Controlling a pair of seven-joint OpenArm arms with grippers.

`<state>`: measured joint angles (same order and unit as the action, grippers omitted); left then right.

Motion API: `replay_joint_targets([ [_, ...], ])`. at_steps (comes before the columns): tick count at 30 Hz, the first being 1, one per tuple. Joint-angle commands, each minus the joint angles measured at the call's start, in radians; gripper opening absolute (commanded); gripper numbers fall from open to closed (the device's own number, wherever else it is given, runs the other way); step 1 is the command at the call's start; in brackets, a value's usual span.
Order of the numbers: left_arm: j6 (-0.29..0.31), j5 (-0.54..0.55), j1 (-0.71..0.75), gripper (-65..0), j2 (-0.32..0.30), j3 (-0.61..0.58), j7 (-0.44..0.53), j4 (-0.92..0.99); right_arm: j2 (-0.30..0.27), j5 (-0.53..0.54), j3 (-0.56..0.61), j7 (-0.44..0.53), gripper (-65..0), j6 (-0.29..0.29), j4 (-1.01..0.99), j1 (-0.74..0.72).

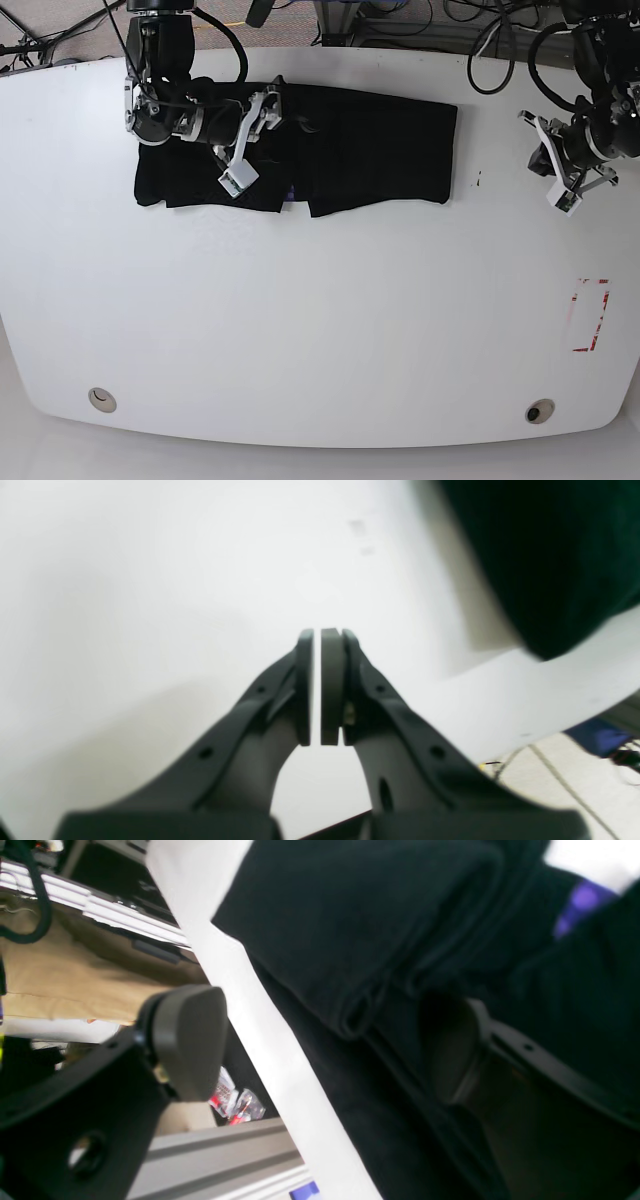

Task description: Fold the T-shirt properly

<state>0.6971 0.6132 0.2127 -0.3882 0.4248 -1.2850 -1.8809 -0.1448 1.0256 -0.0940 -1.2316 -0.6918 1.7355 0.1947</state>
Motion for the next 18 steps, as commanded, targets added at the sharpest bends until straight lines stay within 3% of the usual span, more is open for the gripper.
replay_joint_targets([
  [1, 0.001, 0.012, -0.008, -65.0, -0.027, 0.010, 0.017, -0.012, -0.003, 0.020, 0.041, 0.011, -8.4, 0.001, -0.024, -0.031],
  [5, 0.001, 0.010, -0.003, -65.0, -0.028, 0.012, 0.017, -0.012, -0.003, 0.019, 0.107, 0.019, -9.4, 0.005, -0.067, -0.051],
  [11, 0.001, 0.010, 0.000, -65.0, -0.028, 0.016, 0.015, -0.012, -0.002, 0.019, 0.162, 0.069, -18.4, 0.010, -0.131, -0.087],
  [18, 0.001, 0.012, 0.017, -65.0, -0.028, 0.016, 0.015, -0.013, -0.008, 0.019, 0.241, 0.163, -31.5, 0.100, -0.199, -0.114],
])
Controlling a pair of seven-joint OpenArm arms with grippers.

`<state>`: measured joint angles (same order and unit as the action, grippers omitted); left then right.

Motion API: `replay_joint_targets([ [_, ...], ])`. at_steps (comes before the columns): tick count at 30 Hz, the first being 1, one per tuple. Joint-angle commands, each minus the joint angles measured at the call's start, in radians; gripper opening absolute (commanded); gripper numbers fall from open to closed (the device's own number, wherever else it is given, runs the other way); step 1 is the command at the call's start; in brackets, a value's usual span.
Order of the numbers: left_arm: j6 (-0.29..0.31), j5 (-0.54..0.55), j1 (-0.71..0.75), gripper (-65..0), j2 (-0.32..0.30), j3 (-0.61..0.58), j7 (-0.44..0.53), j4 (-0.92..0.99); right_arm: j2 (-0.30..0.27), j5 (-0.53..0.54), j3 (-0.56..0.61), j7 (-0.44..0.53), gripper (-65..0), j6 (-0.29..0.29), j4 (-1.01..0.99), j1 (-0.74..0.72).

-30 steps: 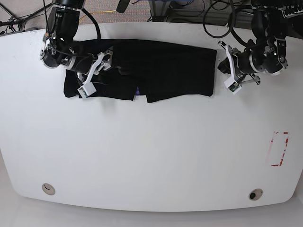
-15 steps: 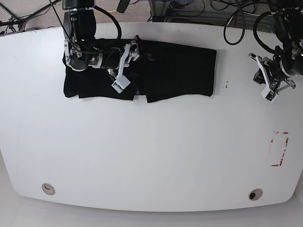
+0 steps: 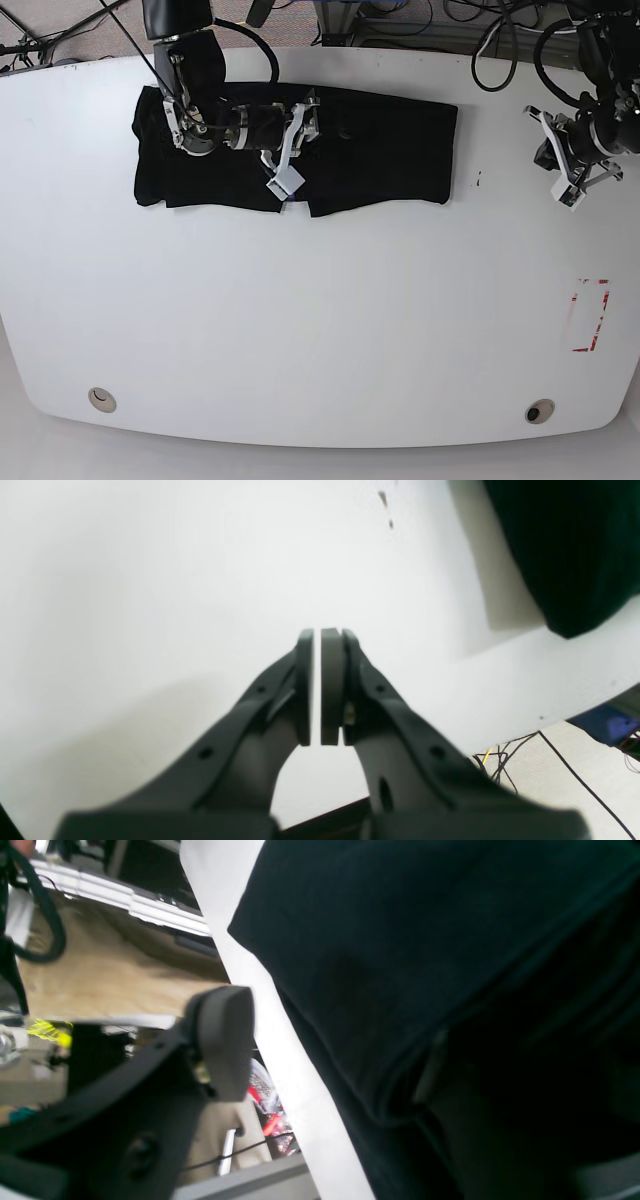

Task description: Fold the T-shirt properly

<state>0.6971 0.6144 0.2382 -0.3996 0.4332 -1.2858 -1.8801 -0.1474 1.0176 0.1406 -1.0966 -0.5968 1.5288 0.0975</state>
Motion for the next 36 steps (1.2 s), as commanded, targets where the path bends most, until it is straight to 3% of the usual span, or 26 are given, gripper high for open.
replay_joint_targets([
  [1, 0.001, 0.011, -0.009, -65.0, -0.017, 0.008, 0.016, -0.014, -0.004, 0.027, 0.011, 0.031, -35.0, 0.011, 0.008, -0.018],
  [6, 0.001, 0.009, -0.009, -65.0, -0.017, 0.008, 0.016, -0.014, -0.001, 0.027, 0.011, 0.031, -65.0, 0.062, 0.051, -0.011],
  [10, 0.001, 0.008, -0.009, -65.0, -0.017, 0.008, 0.016, -0.014, -0.007, 0.027, 0.007, 0.031, -65.0, 0.111, 0.154, 0.032],
  [16, 0.001, 0.008, -0.009, -65.0, -0.017, 0.008, 0.016, -0.014, -0.008, 0.027, 0.001, 0.031, -65.0, 0.114, 0.269, 0.107],
  [22, 0.001, 0.008, -0.009, -65.0, -0.019, 0.008, 0.016, -0.014, -0.051, 0.046, -0.039, 0.020, -65.0, 0.114, 0.290, 0.150],
  [26, 0.001, 0.008, -0.009, -65.0, -0.019, 0.002, 0.016, -0.016, -0.064, 0.040, -0.045, 0.009, -61.8, 0.114, 0.284, 0.152],
  [29, 0.001, 0.011, -0.009, -65.0, -0.019, -0.015, 0.016, -0.020, -0.067, 0.048, -0.045, 0.011, -53.9, 0.114, 0.240, 0.153],
  [36, 0.001, 0.012, -0.052, -65.0, -0.040, -0.136, 0.016, -0.031, -0.070, 0.045, -0.046, 0.006, -18.5, 0.114, 0.177, 0.150],
])
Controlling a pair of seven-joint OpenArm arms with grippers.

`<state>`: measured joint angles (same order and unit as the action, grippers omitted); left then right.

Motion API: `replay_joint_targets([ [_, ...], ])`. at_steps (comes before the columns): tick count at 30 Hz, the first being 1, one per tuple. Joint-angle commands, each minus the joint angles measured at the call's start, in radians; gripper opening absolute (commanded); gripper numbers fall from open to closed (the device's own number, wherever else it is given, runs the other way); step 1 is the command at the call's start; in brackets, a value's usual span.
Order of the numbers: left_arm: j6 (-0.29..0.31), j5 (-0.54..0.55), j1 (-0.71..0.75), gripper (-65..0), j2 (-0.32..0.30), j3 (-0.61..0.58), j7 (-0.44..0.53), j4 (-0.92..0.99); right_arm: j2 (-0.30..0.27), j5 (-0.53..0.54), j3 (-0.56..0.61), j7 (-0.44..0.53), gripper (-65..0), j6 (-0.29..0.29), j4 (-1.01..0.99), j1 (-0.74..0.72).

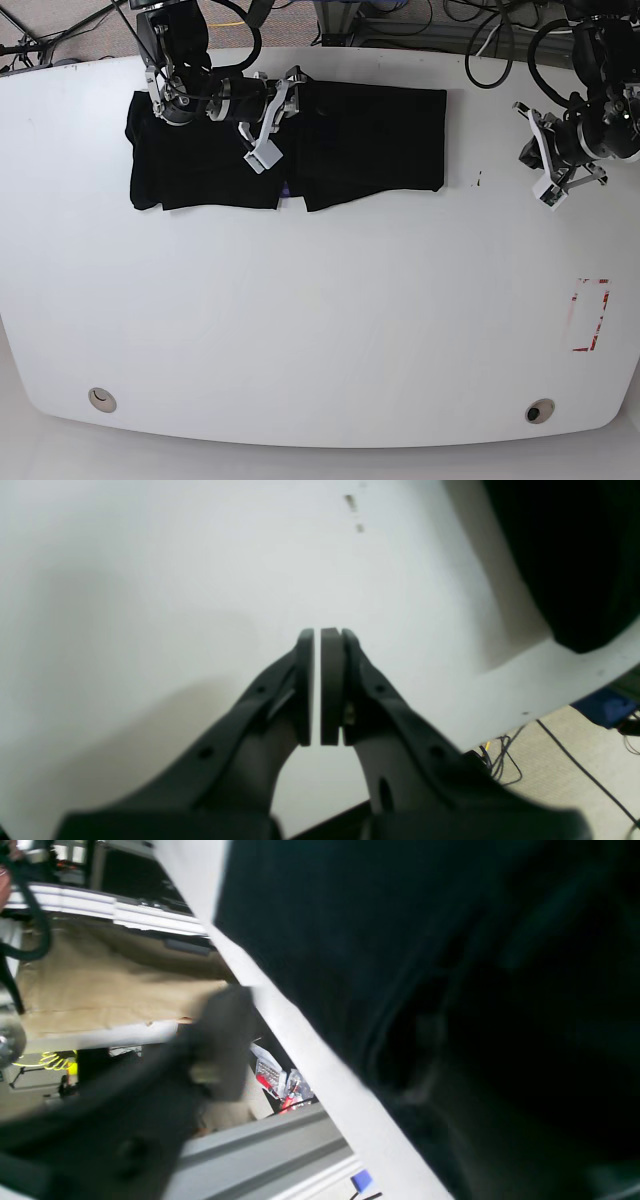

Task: Fold the T-shirt properly
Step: 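Grasp the folded shirt's two ends with both grippers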

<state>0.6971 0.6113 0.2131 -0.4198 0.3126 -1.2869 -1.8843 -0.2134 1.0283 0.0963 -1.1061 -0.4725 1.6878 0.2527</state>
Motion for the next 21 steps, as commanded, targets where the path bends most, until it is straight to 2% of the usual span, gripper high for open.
replay_joint_targets([
  [1, 0.001, 0.015, -0.039, -65.0, -0.020, -0.040, 0.017, -0.031, -0.007, 0.037, -0.002, 0.016, -13.6, -0.010, 0.025, 0.000],
  [3, 0.001, 0.017, -0.053, -65.0, -0.015, -0.065, 0.017, -0.031, -0.027, 0.040, -0.002, 0.017, -10.5, -0.010, 0.047, 0.015],
  [5, 0.001, 0.017, -0.080, -65.0, 0.005, -0.086, 0.017, -0.031, -0.037, 0.040, -0.011, 0.024, -10.5, -0.010, 0.090, 0.038],
  [13, 0.001, 0.017, -0.163, -65.0, 0.174, -0.094, -0.027, -0.025, -0.044, 0.040, -0.266, 0.019, -9.8, -0.019, 0.242, 0.119],
  [16, 0.001, 0.014, -0.169, -65.0, 0.253, -0.099, -0.038, -0.024, -0.045, 0.040, -0.375, 0.016, -9.8, -0.061, 0.246, 0.116],
  [21, 0.001, 0.009, -0.139, -65.0, 0.322, -0.102, -0.035, -0.022, -0.074, 0.039, -0.505, 0.014, -9.7, -0.105, 0.235, 0.112],
])
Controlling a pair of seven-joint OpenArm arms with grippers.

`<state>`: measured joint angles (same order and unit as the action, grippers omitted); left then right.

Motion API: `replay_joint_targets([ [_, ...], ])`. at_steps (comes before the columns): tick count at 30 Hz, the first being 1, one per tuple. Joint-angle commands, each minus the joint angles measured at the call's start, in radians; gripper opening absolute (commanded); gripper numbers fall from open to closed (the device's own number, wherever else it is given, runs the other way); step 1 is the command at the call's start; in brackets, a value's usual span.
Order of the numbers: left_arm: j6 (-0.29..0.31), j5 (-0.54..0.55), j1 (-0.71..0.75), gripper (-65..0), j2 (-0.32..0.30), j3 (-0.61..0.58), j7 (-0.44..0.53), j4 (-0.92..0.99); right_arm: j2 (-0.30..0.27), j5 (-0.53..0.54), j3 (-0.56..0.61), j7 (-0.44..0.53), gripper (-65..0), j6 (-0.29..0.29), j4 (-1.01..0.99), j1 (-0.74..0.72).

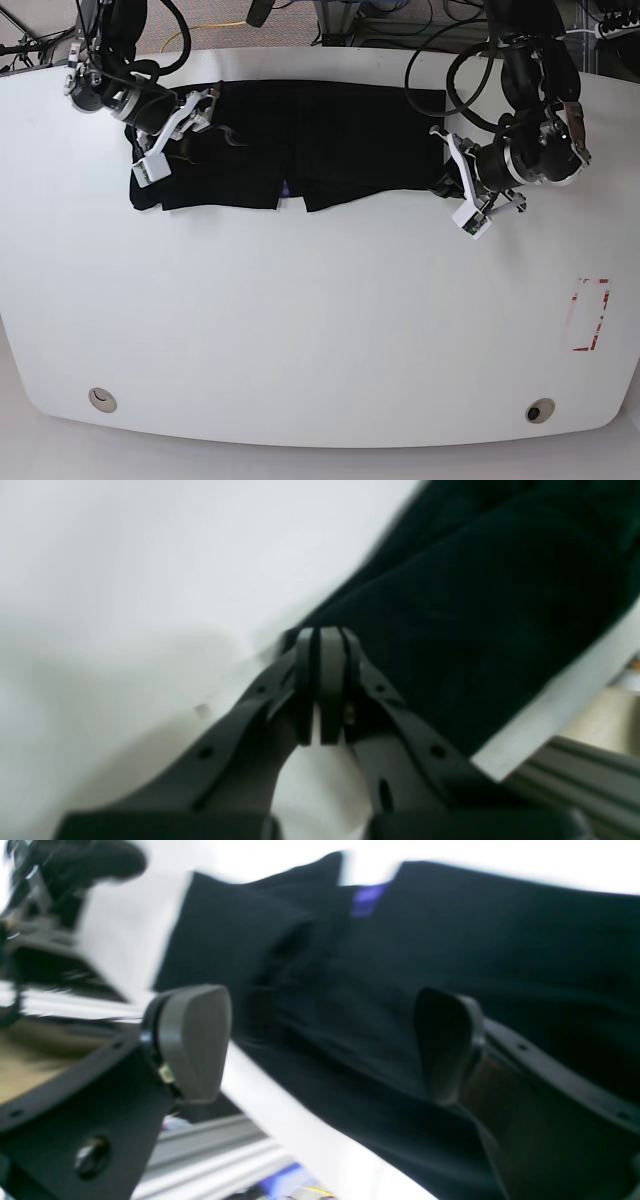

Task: Fold the T-shirt properly
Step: 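Grasp the folded shirt's two ends with both grippers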

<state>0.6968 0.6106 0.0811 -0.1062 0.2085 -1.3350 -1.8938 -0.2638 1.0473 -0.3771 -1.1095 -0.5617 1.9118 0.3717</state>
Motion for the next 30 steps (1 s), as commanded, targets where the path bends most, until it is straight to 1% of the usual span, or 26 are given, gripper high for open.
replay_joint_targets([
  [1, 0.001, 0.010, -0.005, -65.0, 0.020, -0.008, 0.013, -0.011, -0.030, 0.020, -0.052, 0.018, -9.7, -0.016, 0.001, -0.023],
  [5, 0.001, -0.048, 0.001, -65.0, 0.032, -0.071, 0.013, -0.011, -0.076, 0.031, -0.096, 0.018, -10.0, -0.016, -0.074, -0.064],
  [7, 0.001, -0.073, 0.019, -65.0, 0.032, -0.079, 0.016, -0.011, -0.091, 0.050, -0.124, 0.018, -10.1, -0.016, -0.107, -0.067],
  [10, 0.001, -0.120, 0.029, -65.0, 0.033, -0.097, 0.062, -0.008, -0.113, 0.080, -0.171, 0.018, -10.1, -0.016, -0.186, -0.106],
  [13, 0.001, -0.159, 0.032, -65.0, 0.021, -0.136, 0.081, 0.021, -0.141, 0.107, -0.198, 0.018, -10.1, -0.016, -0.255, -0.132],
  [15, 0.001, -0.174, 0.042, -65.0, 0.001, -0.142, 0.087, 0.055, -0.156, 0.118, -0.210, 0.018, -9.8, -0.016, -0.295, -0.139],
  [20, 0.001, -0.183, 0.046, -65.0, -0.008, -0.145, 0.116, 0.152, -0.170, 0.115, -0.214, 0.018, -9.5, -0.016, -0.383, -0.184],
  [21, 0.001, -0.183, 0.046, -65.0, -0.013, -0.143, 0.116, 0.164, -0.170, 0.113, -0.214, 0.018, -9.5, -0.016, -0.395, -0.187],
  [23, 0.001, -0.179, 0.044, -65.0, -0.034, -0.145, 0.131, 0.199, -0.190, 0.110, -0.213, 0.018, -9.5, -0.016, -0.440, -0.190],
  [26, 0.001, -0.177, 0.049, -65.0, -0.037, -0.145, 0.170, 0.205, -0.196, 0.110, -0.213, 0.018, -9.5, -0.016, -0.501, -0.210],
  [30, 0.001, -0.177, 0.050, -65.0, -0.037, -0.145, 0.174, 0.207, -0.213, 0.093, -0.213, 0.024, -9.5, -0.017, -0.558, -0.214],
])
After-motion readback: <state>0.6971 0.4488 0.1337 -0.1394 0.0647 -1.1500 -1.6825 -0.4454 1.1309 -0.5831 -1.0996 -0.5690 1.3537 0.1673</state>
